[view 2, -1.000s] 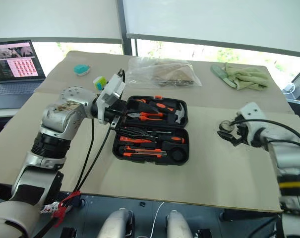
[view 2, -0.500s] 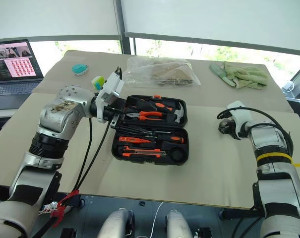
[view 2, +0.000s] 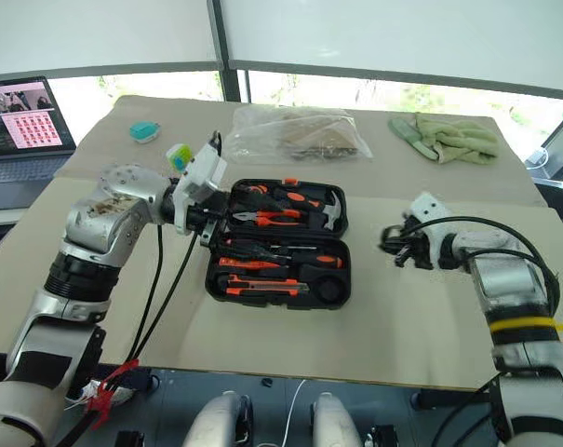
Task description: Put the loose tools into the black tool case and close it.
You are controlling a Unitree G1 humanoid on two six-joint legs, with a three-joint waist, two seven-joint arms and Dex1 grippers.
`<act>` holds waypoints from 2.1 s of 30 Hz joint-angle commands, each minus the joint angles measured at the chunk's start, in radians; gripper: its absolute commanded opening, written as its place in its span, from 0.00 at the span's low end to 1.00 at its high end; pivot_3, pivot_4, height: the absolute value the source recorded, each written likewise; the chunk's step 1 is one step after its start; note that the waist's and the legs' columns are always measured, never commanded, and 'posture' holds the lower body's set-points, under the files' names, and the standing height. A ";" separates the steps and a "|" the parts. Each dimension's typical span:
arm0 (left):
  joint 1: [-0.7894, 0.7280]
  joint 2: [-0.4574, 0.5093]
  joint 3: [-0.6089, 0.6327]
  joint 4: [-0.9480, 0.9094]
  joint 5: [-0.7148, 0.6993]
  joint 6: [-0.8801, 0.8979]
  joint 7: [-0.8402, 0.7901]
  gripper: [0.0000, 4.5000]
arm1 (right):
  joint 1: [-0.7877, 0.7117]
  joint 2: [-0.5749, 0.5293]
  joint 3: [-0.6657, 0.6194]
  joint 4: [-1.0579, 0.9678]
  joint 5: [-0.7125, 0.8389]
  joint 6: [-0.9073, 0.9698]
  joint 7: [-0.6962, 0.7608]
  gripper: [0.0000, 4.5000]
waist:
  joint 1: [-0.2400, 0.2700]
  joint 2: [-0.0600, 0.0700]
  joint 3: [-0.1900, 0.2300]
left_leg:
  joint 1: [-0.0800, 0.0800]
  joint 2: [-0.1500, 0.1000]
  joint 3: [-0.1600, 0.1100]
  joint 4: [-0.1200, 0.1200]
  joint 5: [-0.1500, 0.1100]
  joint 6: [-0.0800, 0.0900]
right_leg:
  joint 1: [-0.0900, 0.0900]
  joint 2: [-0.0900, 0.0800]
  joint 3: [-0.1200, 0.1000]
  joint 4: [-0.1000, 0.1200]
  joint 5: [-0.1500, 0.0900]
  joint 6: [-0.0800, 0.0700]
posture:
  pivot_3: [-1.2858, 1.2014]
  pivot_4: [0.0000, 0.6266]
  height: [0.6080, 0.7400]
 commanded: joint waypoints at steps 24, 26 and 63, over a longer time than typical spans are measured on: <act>0.017 0.003 -0.035 -0.011 0.050 -0.103 -0.036 1.00 | 0.066 -0.086 0.193 -0.496 0.107 0.245 0.013 0.60 | 0.007 0.000 0.000 | -0.004 0.000 0.001 0.003 0.000 0.000 | -0.003 0.000 0.000 0.000 0.000 0.000 | 0.52 0.24 1.00; 0.019 0.002 -0.036 -0.009 0.051 -0.104 -0.033 1.00 | 0.070 -0.096 0.185 -0.510 0.114 0.250 0.018 0.74 | 0.008 0.000 0.000 | -0.004 0.000 0.001 0.003 0.000 0.000 | -0.003 0.000 0.000 0.000 0.000 0.000 | 0.52 0.24 1.00; 0.191 0.037 0.027 0.212 0.289 -0.121 0.331 0.00 | 0.033 0.074 0.067 -0.111 0.016 -0.008 -0.110 0.01 | 0.019 -0.001 0.000 | -0.005 0.000 0.003 0.003 0.000 0.000 | -0.004 0.000 0.000 0.000 0.001 0.001 | 0.52 0.24 1.00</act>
